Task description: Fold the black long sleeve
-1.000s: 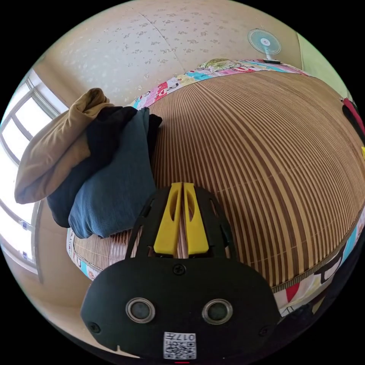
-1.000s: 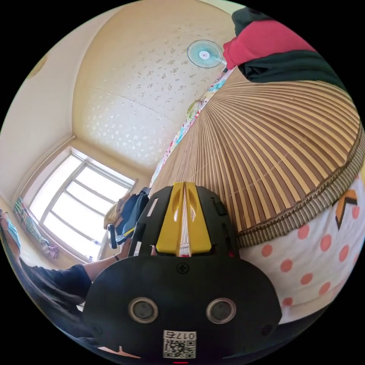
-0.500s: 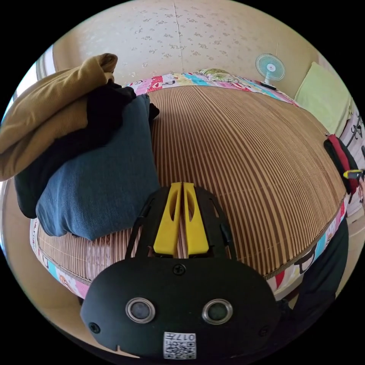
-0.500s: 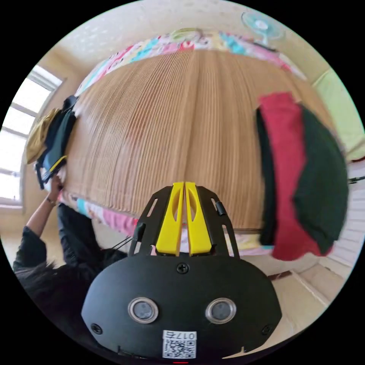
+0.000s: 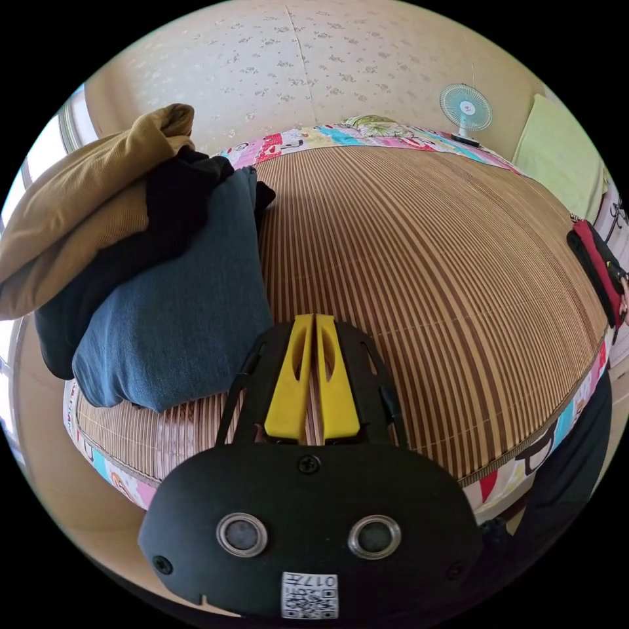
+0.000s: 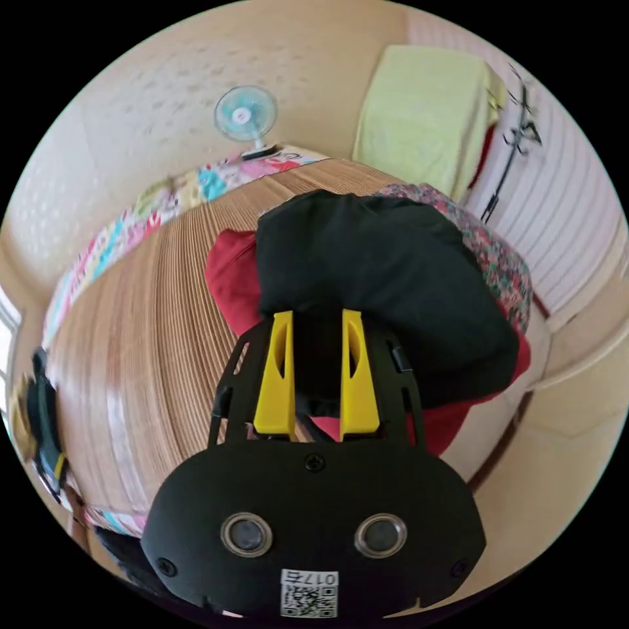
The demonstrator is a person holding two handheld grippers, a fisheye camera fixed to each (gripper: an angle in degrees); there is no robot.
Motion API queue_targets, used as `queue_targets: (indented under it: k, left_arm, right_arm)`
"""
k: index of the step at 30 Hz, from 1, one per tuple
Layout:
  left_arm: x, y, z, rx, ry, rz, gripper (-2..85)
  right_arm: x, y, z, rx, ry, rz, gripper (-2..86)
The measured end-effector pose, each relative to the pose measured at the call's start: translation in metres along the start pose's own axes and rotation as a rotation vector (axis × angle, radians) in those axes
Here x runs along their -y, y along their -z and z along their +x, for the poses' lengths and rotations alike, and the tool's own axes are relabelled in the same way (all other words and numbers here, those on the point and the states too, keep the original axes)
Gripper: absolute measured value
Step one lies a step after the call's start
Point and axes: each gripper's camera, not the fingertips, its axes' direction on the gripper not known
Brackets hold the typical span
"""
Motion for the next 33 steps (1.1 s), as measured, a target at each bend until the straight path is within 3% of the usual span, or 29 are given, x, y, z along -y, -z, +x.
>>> queue_targets:
  k: [4, 7, 9, 13, 16, 20, 24, 27, 33]
  left_arm:
    - [-0.002, 0.002, -0.01, 0.007, -0.002, 0.003, -1.0]
    - [-0.002, 0.003, -0.016, 0.02, -0.007, 0.005, -1.0]
    - [-0.002, 0.004, -0.022, 0.021, -0.007, 0.006, -1.0]
    - [0.0, 0.006, -0.035, 0.001, 0.002, 0.006, -1.0]
    - [0.002, 0.008, -0.046, -0.028, 0.014, 0.005, -1.0]
    - [0.006, 0.01, -0.056, -0.048, 0.024, 0.006, -1.0]
    - [0.011, 0.012, -0.059, -0.047, 0.024, 0.007, -1.0]
    - [0.015, 0.014, -0.059, -0.043, 0.022, 0.008, -1.0]
    - [0.025, 0.016, -0.055, -0.039, 0.021, 0.012, -1.0]
  right_arm:
    - [-0.02, -0.023, -0.048, -0.196, 0.286, -0.044, 6.9]
    - [-0.033, -0.043, -0.113, -0.48, 0.486, -0.123, 4.5]
    - [-0.038, -0.036, -0.162, -0.581, 0.565, -0.051, 3.4]
    - [-0.02, 0.026, -0.215, -0.345, 0.413, 0.131, 2.2]
    - [-0.025, 0.085, -0.261, -0.016, 0.374, 0.283, 1.7]
    - [-0.109, 0.127, -0.381, 0.323, 0.775, 0.316, 1.4]
    - [-0.266, 0.077, -0.458, 0.588, 1.068, 0.044, 1.3]
    - [-0.377, 0.015, -0.471, 0.576, 1.167, -0.114, 2.3]
    - [-0.474, -0.036, -0.428, 0.436, 1.162, -0.081, 4.9]
